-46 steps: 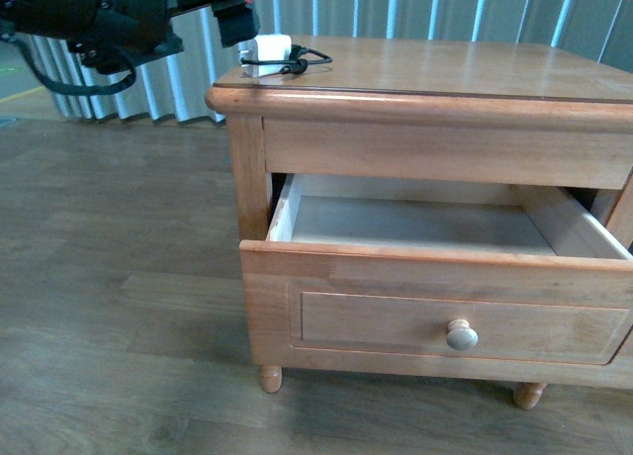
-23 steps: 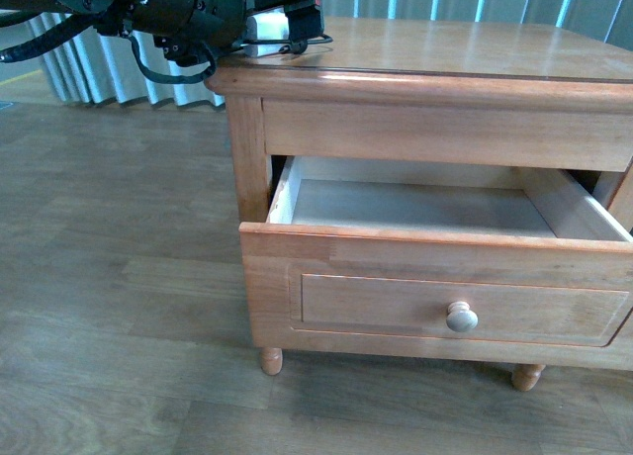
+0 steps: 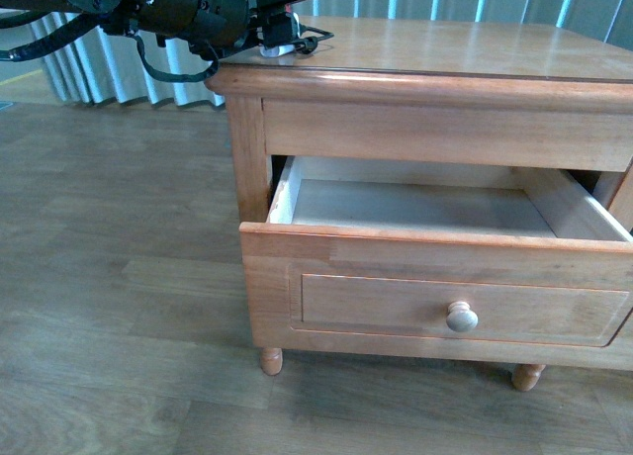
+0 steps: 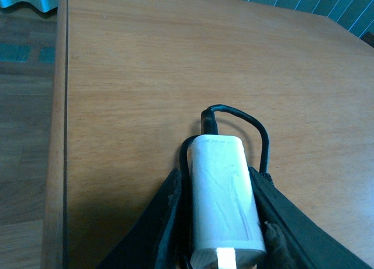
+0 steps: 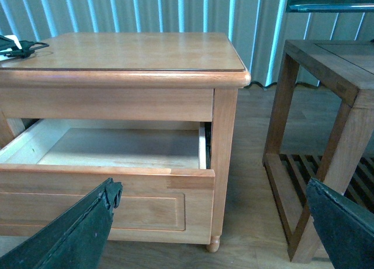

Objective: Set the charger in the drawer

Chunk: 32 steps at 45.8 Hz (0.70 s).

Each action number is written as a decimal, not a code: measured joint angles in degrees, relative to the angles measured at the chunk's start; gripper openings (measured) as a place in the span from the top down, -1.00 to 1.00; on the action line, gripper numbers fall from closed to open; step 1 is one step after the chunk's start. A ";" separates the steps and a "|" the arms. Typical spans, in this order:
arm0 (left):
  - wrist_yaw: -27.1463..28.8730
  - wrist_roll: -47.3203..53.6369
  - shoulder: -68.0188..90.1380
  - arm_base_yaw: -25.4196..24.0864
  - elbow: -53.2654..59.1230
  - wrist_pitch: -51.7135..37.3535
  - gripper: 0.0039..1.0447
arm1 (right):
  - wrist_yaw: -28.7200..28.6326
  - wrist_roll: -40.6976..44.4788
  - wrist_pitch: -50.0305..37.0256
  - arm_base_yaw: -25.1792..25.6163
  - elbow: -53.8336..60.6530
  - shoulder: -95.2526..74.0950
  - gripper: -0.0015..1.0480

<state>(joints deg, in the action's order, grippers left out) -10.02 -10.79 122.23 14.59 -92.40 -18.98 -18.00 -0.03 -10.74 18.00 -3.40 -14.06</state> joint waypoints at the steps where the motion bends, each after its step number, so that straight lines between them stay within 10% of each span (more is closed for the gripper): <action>1: 0.00 -0.04 0.00 -0.02 0.00 -0.11 0.45 | 0.00 0.02 0.00 0.00 0.00 0.00 -0.84; 32: -2.80 -1.60 -15.41 11.19 21.07 -11.76 0.50 | 0.00 0.00 0.00 0.00 0.00 0.00 -0.84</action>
<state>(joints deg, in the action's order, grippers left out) -12.82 -12.38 106.83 25.78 -71.33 -30.74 -18.00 -0.03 -10.74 18.00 -3.40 -14.06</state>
